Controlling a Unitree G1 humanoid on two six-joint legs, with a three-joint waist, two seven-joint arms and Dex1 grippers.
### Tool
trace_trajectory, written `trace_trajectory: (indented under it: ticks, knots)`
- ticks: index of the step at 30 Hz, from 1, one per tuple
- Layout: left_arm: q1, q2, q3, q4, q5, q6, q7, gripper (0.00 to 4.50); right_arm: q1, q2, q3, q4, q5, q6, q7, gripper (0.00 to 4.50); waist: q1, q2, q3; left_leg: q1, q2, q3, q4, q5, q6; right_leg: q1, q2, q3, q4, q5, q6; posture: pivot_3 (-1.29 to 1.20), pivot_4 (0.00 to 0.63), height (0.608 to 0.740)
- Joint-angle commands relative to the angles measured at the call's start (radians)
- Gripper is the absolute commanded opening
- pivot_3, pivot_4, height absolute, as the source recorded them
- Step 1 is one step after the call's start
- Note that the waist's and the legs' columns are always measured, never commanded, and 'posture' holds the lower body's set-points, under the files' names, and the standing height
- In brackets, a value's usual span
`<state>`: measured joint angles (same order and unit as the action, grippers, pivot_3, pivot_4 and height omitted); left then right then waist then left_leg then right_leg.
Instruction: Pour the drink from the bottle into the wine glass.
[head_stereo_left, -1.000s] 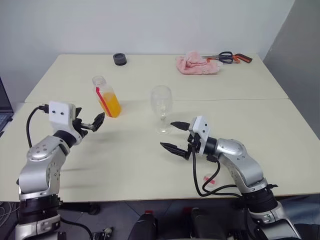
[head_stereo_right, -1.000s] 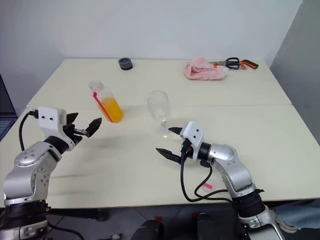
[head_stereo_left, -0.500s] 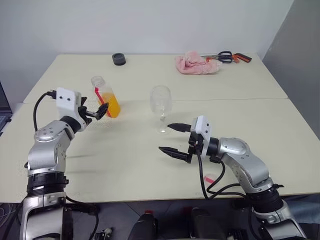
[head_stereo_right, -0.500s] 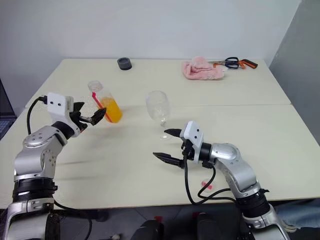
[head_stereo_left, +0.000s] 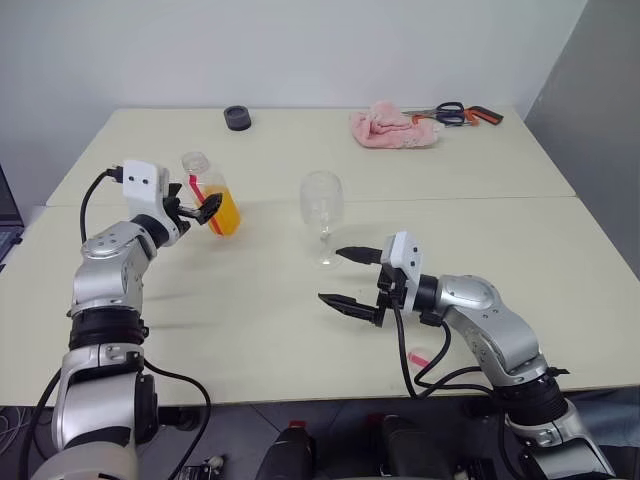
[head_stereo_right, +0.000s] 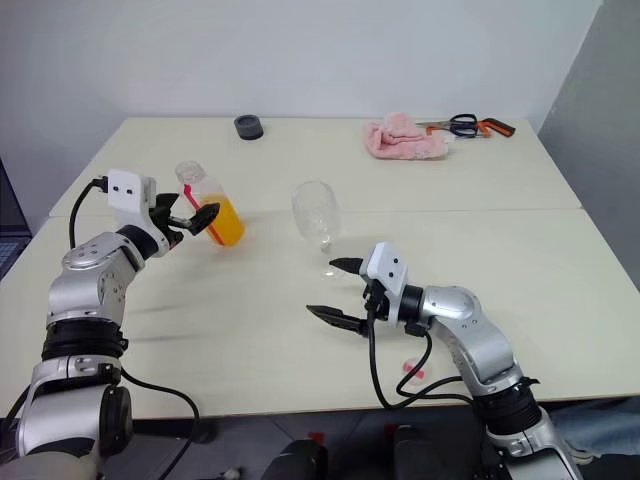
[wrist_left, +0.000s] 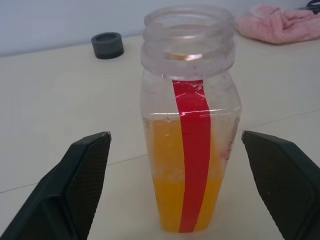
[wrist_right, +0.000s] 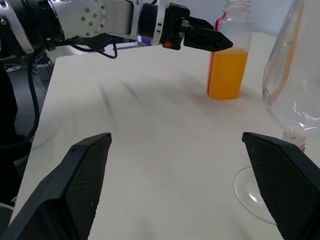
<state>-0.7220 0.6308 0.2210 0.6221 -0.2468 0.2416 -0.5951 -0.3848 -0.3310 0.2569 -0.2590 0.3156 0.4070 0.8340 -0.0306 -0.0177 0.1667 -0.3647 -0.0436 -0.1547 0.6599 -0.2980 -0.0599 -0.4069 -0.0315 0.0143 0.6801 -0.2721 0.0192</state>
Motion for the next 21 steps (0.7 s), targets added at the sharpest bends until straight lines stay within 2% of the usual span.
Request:
trace_trajectory:
  ticks: [1, 3, 6, 13, 14, 17, 21]
  knots:
    - [-0.062, 0.012, -0.01, 0.066, 0.022, -0.06, -0.032, 4.5, -0.017, -0.002, -0.004, -0.046, 0.007, -0.008, -0.005, 4.46, 0.0, 0.0, 0.0, 0.0, 0.0, 0.0, 0.0, 0.0, 0.0, 0.0, 0.0, 0.0, 0.0, 0.0, 0.0, 0.0, 0.15, 0.74]
    - [-0.084, 0.011, -0.013, 0.104, 0.026, -0.079, -0.043, 4.5, -0.015, -0.003, -0.004, -0.049, 0.008, -0.008, -0.007, 4.46, -0.001, 0.0, 0.0, 0.0, 0.0, 0.0, 0.0, 0.0, 0.0, 0.0, 0.0, 0.0, 0.0, 0.0, 0.0, 0.0, 0.15, 0.74]
    - [-0.119, 0.009, -0.017, 0.161, 0.034, -0.102, -0.05, 3.88, -0.015, -0.004, -0.004, -0.051, 0.009, -0.007, -0.01, 4.5, -0.001, 0.0, 0.0, 0.0, 0.0, 0.0, 0.0, 0.0, 0.0, 0.0, 0.0, 0.0, 0.0, 0.0, 0.0, 0.0, 0.15, 0.74]
    - [-0.143, 0.004, -0.004, 0.216, 0.027, -0.125, -0.055, 1.82, -0.011, -0.003, -0.004, -0.063, 0.01, -0.006, -0.016, 4.5, -0.001, 0.0, 0.0, 0.0, 0.0, 0.0, 0.0, 0.0, 0.0, 0.0, 0.0, 0.0, 0.0, 0.0, 0.0, 0.0, 0.15, 0.74]
    - [-0.141, 0.003, -0.003, 0.214, 0.025, -0.125, -0.055, 1.68, -0.009, -0.003, -0.004, -0.066, 0.01, -0.005, -0.016, 4.5, -0.001, 0.0, 0.0, 0.0, 0.0, 0.0, 0.0, 0.0, 0.0, 0.0, 0.0, 0.0, 0.0, 0.0, 0.0, 0.0, 0.15, 0.74]
    - [-0.133, 0.002, 0.006, 0.206, 0.017, -0.121, -0.046, 1.66, -0.005, -0.004, -0.004, -0.075, 0.01, -0.006, -0.019, 4.5, -0.002, 0.0, 0.0, 0.0, 0.0, 0.0, 0.0, 0.0, 0.0, 0.0, 0.0, 0.0, 0.0, 0.0, 0.0, 0.0, 0.15, 0.74]
    - [-0.098, -0.014, -0.017, 0.076, 0.011, -0.122, -0.071, 1.66, -0.015, -0.012, -0.026, -0.114, 0.015, 0.001, -0.037, 4.5, -0.002, 0.0, 0.0, -0.001, 0.0, 0.0, 0.0, 0.0, 0.0, 0.0, 0.0, 0.0, 0.0, 0.0, 0.0, 0.0, 0.15, 0.74]
